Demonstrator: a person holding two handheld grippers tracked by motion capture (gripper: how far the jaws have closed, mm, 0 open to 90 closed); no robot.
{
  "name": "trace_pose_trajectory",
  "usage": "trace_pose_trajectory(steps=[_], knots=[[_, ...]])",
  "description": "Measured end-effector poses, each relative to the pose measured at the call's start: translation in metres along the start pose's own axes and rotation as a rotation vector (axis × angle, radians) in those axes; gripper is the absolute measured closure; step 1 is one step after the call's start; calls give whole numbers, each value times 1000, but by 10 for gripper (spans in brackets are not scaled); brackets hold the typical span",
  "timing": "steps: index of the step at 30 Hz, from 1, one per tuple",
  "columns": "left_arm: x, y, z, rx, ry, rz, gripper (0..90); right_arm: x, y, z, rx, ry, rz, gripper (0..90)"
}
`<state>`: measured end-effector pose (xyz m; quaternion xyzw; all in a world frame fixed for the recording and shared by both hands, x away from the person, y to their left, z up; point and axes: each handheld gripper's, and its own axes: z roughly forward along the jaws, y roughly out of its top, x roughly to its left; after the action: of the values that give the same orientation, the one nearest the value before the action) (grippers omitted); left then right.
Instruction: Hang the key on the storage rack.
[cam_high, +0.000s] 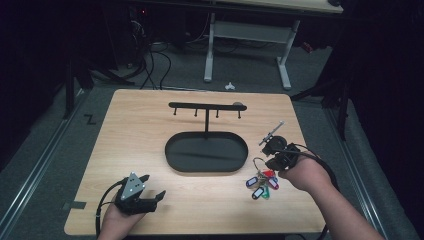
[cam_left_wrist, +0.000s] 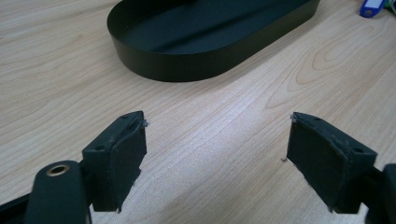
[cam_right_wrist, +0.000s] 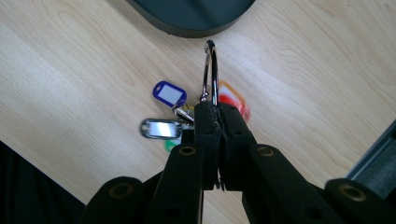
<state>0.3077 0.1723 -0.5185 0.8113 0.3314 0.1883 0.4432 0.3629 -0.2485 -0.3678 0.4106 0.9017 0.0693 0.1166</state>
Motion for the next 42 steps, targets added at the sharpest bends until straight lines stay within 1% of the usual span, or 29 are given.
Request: trace_pose_trajectory(steps=[2,3,4,6,9,11,12,13,14,15,17,18,22,23,24,25,26,27,33,34,35,36,38,41,42], knots=[[0,0,0,0,0,0,203,-2,1,-5,2,3,-7,877],[0,0,0,0,0,1,203,-2,2,-7,9,0,-22,877],[0,0,0,0,0,0,203,-2,3,-10,14,-2,-26,877],[0,0,0,2,-2,0,203,-4,6,-16,14,12,-22,876],[1,0,-1,1,-2,0,203,-6,10,-26,16,18,-9,876],[1,0,-1,-2,-1,0,204,-9,14,-33,17,20,-15,876],[1,0,-1,-3,0,-1,204,-9,15,-36,17,21,-8,876],[1,0,-1,-3,0,-1,204,-9,17,-40,19,18,-5,876],[1,0,-1,-3,0,-1,205,-9,17,-40,19,18,-5,876],[1,0,-1,-3,-2,-1,206,-10,21,-47,19,17,-11,876],[1,0,-1,-2,-4,2,207,-10,23,-50,19,14,-9,876],[1,0,-1,0,-6,4,209,-11,26,-56,16,5,-17,876],[0,0,-1,1,-9,4,211,-11,32,-67,4,-4,-11,876],[0,0,-1,-1,-7,4,211,-11,34,-69,0,-7,-19,876],[0,0,-1,0,-8,4,211,-11,35,-71,1,-8,-13,876],[0,0,-1,0,-8,4,211,-11,37,-74,-3,-12,-24,876],[0,0,-1,0,-8,4,211,-11,37,-74,-3,-12,-24,876],[0,0,-1,-2,-7,2,211,-11,40,-78,-6,-18,-35,876],[1,0,-2,-9,-1,-1,210,-11,49,-86,-20,-24,-32,876],[1,0,-2,-8,-1,-1,210,-12,50,-86,-25,-22,-39,876],[1,0,-2,-9,1,-2,210,-12,51,-86,-23,-22,-32,876],[2,0,-2,-12,4,-6,209,-12,52,-86,-28,-23,-40,876],[2,0,-3,-10,5,-6,208,-12,54,-85,-28,-20,-33,876],[3,-1,-5,-11,14,-10,203,-13,59,-82,-28,-25,-47,876],[3,-2,-5,-16,20,-13,201,-12,60,-82,-27,-26,-39,876]])
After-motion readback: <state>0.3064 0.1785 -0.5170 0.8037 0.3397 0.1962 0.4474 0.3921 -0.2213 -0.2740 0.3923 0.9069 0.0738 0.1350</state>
